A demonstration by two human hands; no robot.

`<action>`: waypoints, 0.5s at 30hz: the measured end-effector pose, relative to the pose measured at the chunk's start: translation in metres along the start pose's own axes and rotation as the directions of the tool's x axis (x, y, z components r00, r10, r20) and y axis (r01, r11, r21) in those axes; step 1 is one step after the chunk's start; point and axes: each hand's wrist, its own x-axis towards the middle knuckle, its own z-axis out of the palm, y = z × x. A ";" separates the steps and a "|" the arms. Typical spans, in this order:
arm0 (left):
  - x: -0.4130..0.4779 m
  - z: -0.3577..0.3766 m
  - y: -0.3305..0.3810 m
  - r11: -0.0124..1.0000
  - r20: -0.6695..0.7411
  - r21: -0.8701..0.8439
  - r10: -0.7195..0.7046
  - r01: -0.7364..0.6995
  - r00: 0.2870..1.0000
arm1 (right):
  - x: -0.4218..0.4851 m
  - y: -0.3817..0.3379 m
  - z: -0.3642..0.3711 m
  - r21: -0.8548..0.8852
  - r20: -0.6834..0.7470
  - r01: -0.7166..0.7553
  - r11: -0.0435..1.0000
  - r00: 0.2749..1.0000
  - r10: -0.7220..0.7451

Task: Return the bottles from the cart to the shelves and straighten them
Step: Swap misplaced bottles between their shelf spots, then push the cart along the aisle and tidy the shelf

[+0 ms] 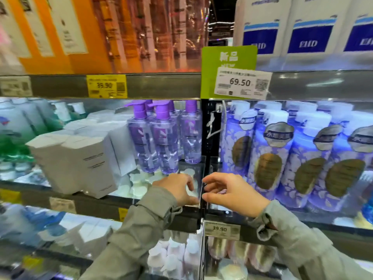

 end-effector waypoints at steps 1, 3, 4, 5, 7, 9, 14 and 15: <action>-0.003 -0.003 -0.004 1.000 -0.012 0.000 -0.013 0.013 1.000 | 0.001 -0.004 0.004 -0.006 0.003 0.006 1.000 1.000 -0.006; -0.010 -0.011 -0.015 1.000 -0.039 -0.020 -0.021 0.020 0.999 | 0.006 -0.013 0.011 -0.011 0.007 0.023 1.000 1.000 -0.023; -0.015 -0.014 -0.023 0.999 -0.041 -0.032 -0.024 0.022 0.999 | 0.009 -0.018 0.017 -0.019 0.014 0.034 0.999 0.999 -0.034; -0.021 -0.017 -0.031 0.999 -0.041 -0.036 -0.030 0.029 0.999 | 0.013 -0.025 0.023 -0.027 0.032 0.045 0.999 0.999 -0.044; -0.034 -0.021 -0.050 0.997 -0.048 -0.047 -0.057 0.055 0.997 | 0.023 -0.039 0.038 -0.028 0.080 0.071 0.997 0.994 -0.069; -0.049 -0.023 -0.072 0.991 -0.069 -0.098 -0.103 0.096 0.992 | 0.032 -0.056 0.059 -0.036 0.128 0.107 0.994 0.987 -0.101; -0.095 -0.028 -0.144 0.964 -0.090 -0.158 -0.230 0.214 0.969 | 0.059 -0.098 0.121 -0.044 0.260 0.176 0.983 0.953 -0.159; -0.106 -0.029 -0.159 0.957 -0.093 -0.163 -0.256 0.239 0.962 | 0.063 -0.106 0.135 -0.043 0.293 0.194 0.980 0.940 -0.173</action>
